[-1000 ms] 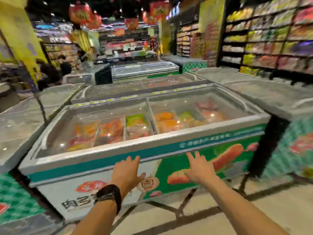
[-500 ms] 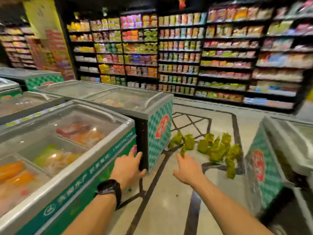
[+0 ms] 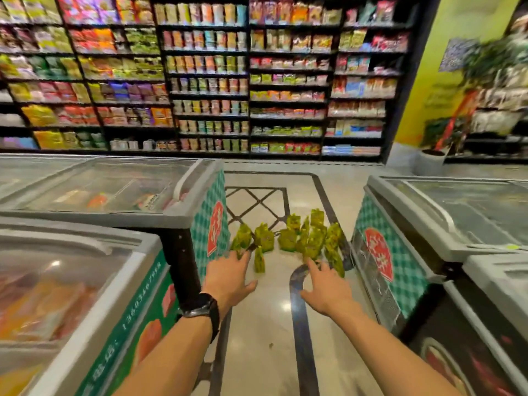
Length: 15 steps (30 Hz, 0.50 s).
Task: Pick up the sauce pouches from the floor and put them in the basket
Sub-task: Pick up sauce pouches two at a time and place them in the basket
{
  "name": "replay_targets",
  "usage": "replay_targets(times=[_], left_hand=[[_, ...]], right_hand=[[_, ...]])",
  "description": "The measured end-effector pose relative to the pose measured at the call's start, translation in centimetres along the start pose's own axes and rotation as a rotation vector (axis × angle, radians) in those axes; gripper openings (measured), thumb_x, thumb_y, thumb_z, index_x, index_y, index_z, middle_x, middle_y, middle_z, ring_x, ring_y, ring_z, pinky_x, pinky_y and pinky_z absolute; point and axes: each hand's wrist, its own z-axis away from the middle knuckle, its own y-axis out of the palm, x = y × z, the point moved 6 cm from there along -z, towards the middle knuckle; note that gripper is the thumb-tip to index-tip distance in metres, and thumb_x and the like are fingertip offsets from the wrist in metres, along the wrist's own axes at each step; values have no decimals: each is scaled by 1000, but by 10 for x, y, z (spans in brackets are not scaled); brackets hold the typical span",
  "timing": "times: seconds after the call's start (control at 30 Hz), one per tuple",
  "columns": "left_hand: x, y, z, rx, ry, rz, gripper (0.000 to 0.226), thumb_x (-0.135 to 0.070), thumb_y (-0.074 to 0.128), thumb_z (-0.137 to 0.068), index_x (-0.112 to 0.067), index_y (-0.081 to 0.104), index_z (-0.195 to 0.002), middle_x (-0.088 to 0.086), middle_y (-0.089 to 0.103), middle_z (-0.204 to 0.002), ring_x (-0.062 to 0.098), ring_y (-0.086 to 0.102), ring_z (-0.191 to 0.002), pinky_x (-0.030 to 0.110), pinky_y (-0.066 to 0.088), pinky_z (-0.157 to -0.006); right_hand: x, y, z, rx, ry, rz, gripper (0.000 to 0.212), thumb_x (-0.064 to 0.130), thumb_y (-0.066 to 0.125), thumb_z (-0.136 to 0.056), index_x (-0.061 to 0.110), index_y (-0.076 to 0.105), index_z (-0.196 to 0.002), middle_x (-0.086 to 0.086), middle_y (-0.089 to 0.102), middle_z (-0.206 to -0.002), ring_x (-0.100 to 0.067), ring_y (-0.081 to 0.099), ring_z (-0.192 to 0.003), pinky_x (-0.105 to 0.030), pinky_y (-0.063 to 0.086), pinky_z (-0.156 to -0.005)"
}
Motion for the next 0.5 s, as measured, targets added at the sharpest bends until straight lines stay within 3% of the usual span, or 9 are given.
replay_targets(times=[0.17, 0.37, 0.5], left_hand=[[6, 15, -81, 16, 86, 31, 70, -61, 44, -95, -22, 26, -150, 11, 49, -135, 33, 53, -121, 41, 47, -90], [33, 40, -205, 41, 56, 21, 69, -62, 45, -94, -27, 25, -151, 9, 43, -143, 33, 46, -128, 42, 49, -92], [54, 44, -287, 102, -3, -18, 71, -60, 45, -95, -26, 22, -153, 11, 40, -147, 33, 48, -127, 43, 52, -91]], right_hand=[[-24, -2, -70, 21, 92, -26, 80, 49, 53, -93, 28, 8, -157, -10, 26, -155, -33, 44, -133, -42, 51, -92], [-46, -7, -207, 36, 120, -51, 78, 48, 53, -93, 23, 14, -156, -12, 25, -156, -35, 38, -137, -45, 45, -103], [-38, -13, -303, 87, 66, -63, 75, 49, 54, -92, 25, 19, -154, -12, 29, -154, -35, 42, -135, -45, 48, -100]])
